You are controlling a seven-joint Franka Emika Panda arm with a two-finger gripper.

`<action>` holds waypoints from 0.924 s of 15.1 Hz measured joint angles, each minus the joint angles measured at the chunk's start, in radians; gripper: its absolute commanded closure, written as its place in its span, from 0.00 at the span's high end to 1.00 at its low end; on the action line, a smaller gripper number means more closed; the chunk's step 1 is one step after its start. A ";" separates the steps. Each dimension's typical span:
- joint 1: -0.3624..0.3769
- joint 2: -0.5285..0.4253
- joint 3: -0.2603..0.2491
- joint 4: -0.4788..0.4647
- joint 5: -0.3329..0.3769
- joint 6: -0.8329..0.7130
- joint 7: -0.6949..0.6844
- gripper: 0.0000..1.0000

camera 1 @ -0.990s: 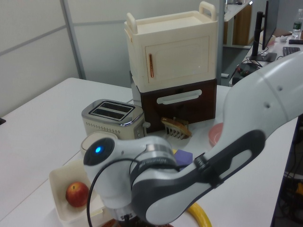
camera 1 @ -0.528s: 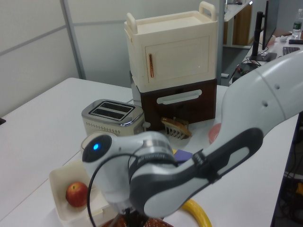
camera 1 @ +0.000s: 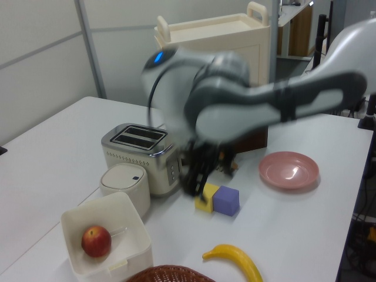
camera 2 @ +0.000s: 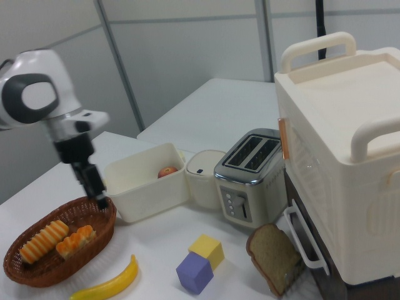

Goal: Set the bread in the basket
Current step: 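Open the gripper to release the pastry and raise the arm away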

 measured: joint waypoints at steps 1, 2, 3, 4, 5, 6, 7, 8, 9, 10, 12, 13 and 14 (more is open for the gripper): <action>-0.064 -0.015 -0.001 -0.001 0.007 0.000 -0.052 1.00; -0.130 -0.022 -0.003 0.001 0.019 0.001 -0.108 1.00; -0.192 -0.023 -0.005 0.010 0.040 0.005 -0.167 1.00; -0.246 -0.021 -0.013 0.022 0.066 0.009 -0.228 1.00; -0.282 -0.018 -0.030 0.033 0.090 0.011 -0.287 1.00; -0.303 -0.015 -0.061 0.043 0.116 0.011 -0.351 1.00; -0.312 -0.013 -0.116 0.050 0.149 0.011 -0.437 1.00; -0.313 -0.013 -0.144 0.053 0.165 0.011 -0.473 1.00; -0.313 -0.013 -0.162 0.060 0.174 0.011 -0.493 1.00; -0.313 -0.013 -0.170 0.069 0.179 0.007 -0.499 1.00; -0.308 -0.014 -0.170 0.081 0.181 -0.003 -0.501 1.00; -0.306 -0.013 -0.169 0.081 0.181 -0.004 -0.501 1.00; -0.304 -0.013 -0.169 0.081 0.181 -0.004 -0.501 1.00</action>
